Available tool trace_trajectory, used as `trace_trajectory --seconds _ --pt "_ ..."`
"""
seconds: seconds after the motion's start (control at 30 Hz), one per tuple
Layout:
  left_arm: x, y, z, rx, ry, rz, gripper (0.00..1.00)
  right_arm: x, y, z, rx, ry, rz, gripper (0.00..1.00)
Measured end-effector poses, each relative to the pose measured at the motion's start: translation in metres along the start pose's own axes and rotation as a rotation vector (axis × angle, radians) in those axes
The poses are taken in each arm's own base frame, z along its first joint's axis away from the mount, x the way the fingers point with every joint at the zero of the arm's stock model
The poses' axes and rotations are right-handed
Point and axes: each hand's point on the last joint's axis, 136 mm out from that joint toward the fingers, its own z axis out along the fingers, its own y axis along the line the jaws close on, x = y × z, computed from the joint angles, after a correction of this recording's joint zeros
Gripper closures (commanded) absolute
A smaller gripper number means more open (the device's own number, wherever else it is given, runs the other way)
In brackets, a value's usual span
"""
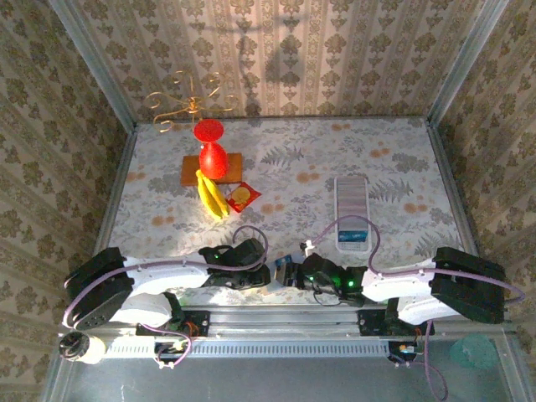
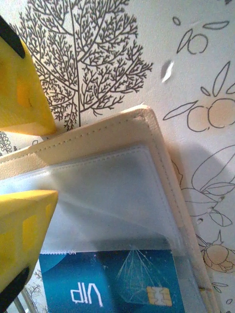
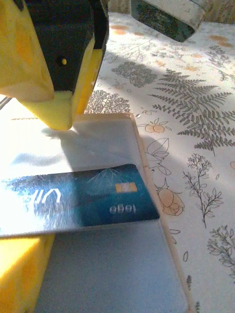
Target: Put the credit cards into the card holder
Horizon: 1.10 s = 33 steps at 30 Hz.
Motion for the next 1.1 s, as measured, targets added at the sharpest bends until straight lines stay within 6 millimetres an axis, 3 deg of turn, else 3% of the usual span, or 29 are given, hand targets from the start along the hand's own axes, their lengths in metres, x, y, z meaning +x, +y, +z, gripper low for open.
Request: trace_trajectory --seconds 0.53,0.83,0.93,1.1 --pt "0.003 0.001 -0.002 0.035 0.001 -0.001 0.64 -0.001 -0.001 0.002 0.125 0.054 -0.064 0.11" --pt "0.004 0.001 -0.002 0.041 0.003 0.000 0.64 -0.009 -0.007 -0.009 0.226 0.052 -0.104 0.00" --pt "0.004 0.000 -0.002 0.042 0.002 0.000 0.64 -0.008 -0.014 -0.011 0.260 0.062 -0.113 0.15" --pt "0.004 0.000 -0.003 0.047 0.002 0.000 0.65 -0.012 -0.024 -0.014 0.308 0.060 -0.121 0.57"
